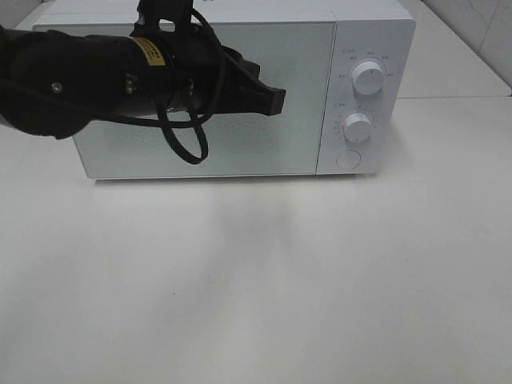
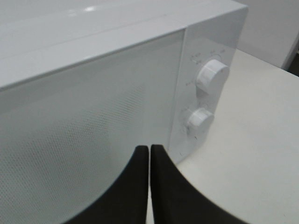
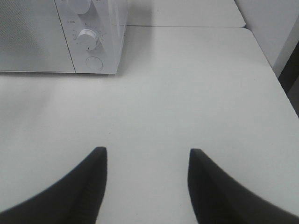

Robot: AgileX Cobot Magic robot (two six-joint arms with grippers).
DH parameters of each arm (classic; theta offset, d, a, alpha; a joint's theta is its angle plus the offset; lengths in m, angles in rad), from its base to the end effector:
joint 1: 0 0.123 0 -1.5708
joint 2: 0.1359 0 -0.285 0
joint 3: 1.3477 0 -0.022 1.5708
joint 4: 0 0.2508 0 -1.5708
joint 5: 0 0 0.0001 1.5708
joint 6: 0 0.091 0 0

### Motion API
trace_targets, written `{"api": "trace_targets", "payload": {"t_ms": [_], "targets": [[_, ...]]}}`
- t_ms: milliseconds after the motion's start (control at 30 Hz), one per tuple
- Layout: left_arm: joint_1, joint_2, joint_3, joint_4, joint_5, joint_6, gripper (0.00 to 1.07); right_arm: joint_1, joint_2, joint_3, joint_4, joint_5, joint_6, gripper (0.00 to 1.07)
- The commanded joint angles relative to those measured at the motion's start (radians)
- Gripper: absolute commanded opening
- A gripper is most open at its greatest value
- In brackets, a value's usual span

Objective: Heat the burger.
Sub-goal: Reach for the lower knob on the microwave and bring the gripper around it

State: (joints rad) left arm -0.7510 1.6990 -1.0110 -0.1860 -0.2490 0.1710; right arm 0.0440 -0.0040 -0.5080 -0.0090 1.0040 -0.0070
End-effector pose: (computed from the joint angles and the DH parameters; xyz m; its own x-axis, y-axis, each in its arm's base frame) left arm 0.2798 -0.2555 0.2427 -0.2608 0.2306 -0.9374 0.6480 0.7616 0.0071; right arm -0.0042 -0.0009 0.2842 -0.3930 -0.0291 -0.9191 -0.0417 0.9990 -0.0139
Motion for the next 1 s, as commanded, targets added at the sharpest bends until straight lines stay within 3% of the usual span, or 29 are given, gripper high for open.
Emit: {"api": "trace_targets", "payload": {"t_ms": [33,233,433,500,533,600,633,667,700,733,767,1000], "targets": [[-0.011,-0.042,-0.009,0.002,0.094,0.003,0.01,-0.007,-0.03,0.002,-0.003,-0.012,0.007,0.47],[-0.021,-0.119,-0.009,-0.002,0.328,-0.008,0.01,-0.007,-0.03,0.002,-0.003,-0.012,0.007,0.47],[-0.021,-0.212,-0.009,-0.002,0.568,-0.055,0.07,-0.007,-0.03,0.002,-0.003,-0.012,0.007,0.47],[-0.021,-0.253,-0.009,-0.002,0.666,-0.067,0.22,-0.007,-0.03,0.002,-0.003,-0.012,0.007,0.47],[-0.021,-0.253,-0.009,-0.002,0.666,-0.067,0.22,-0.007,-0.03,0.002,-0.003,-0.012,0.007,0.47],[-0.021,-0.296,-0.009,0.001,0.757,-0.145,0.62,-0.007,-0.03,0.002,-0.003,-0.012,0.007,0.47],[-0.021,-0.296,-0.009,0.001,0.757,-0.145,0.62,-0.007,-0.03,0.002,-0.003,-0.012,0.007,0.47],[-0.021,-0.304,-0.009,0.003,0.77,-0.171,0.76,-0.007,-0.03,0.002,-0.003,-0.012,0.007,0.47],[-0.021,-0.313,-0.011,0.012,0.795,-0.193,0.97,-0.007,-0.03,0.002,-0.003,-0.012,0.007,0.47],[-0.021,-0.313,-0.011,0.012,0.795,-0.193,0.97,-0.007,-0.03,0.002,-0.003,-0.012,0.007,0.47],[-0.021,-0.317,-0.011,0.016,0.808,-0.195,1.06,-0.007,-0.03,0.002,-0.003,-0.012,0.007,0.47],[-0.017,-0.342,-0.011,0.021,0.895,-0.193,1.05,-0.007,-0.03,0.002,-0.003,-0.012,0.007,0.47]]}}
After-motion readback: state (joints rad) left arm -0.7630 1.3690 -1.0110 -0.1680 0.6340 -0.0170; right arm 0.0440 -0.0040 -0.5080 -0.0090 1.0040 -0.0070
